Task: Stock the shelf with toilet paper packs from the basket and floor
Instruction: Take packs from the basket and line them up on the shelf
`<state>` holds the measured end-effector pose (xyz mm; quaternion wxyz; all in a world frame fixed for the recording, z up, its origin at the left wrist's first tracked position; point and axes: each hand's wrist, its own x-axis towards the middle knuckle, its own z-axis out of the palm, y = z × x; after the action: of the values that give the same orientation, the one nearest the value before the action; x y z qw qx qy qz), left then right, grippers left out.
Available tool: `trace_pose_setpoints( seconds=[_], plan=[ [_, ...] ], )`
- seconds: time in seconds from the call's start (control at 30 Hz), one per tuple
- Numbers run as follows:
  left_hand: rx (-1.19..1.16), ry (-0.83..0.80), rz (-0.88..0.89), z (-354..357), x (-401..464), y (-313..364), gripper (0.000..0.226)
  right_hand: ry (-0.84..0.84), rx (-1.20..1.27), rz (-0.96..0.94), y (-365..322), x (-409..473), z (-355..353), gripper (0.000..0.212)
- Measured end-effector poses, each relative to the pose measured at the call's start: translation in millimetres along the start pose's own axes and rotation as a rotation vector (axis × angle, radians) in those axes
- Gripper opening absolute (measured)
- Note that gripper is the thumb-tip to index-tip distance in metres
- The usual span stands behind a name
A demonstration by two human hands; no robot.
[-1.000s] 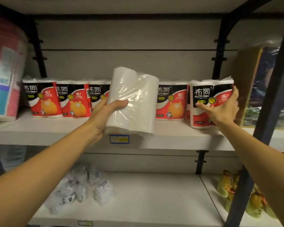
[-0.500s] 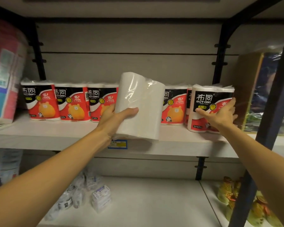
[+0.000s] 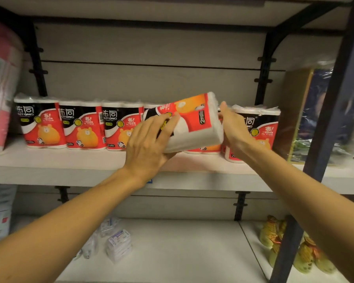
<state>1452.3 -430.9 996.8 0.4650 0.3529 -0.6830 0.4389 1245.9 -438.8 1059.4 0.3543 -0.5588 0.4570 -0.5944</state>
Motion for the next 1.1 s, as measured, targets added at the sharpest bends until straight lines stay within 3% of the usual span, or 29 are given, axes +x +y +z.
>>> trace_pose_setpoints(
  seconds=[0.13, 0.27, 0.43, 0.53, 0.67, 0.77, 0.93, 1.1],
  plan=[
    [0.153, 0.061, 0.179, 8.6, -6.6, -7.4, 0.061, -0.239, 0.110, 0.245, -13.6, -9.1, 1.5, 0.056],
    [0.216, 0.098, 0.290, 14.4, -9.9, -15.6, 0.064, -0.360, 0.016, 0.234, -13.2, -10.2, -1.4, 0.070],
    [0.314, 0.188, 0.437, 11.9, -3.4, -22.7, 0.060, -0.297, -0.071, 0.145, -10.5, -9.5, -11.7, 0.057],
    [0.351, 0.205, 0.449, 9.1, 1.9, -27.9, 0.060, -0.335, -0.189, 0.144, -8.9, -9.5, -21.1, 0.066],
    [0.304, 0.199, 0.431, 6.7, 11.2, -33.8, 0.043, -0.506, -0.318, 0.227, -10.0, -13.7, -32.4, 0.058],
    [0.263, 0.199, 0.519, 3.8, 18.6, -35.3, 0.044, -0.577, -0.283, 0.242, -8.4, -17.2, -30.7, 0.067],
    [0.264, 0.213, 0.634, 3.2, 19.1, -28.4, 0.051, -0.514, -0.298, 0.109, -2.0, -17.7, -25.0, 0.060],
    [0.312, 0.109, 0.381, 4.6, 20.4, -23.1, 0.081, -0.291, -0.231, -0.082, 3.6, -8.4, -29.6, 0.040]
  ],
)
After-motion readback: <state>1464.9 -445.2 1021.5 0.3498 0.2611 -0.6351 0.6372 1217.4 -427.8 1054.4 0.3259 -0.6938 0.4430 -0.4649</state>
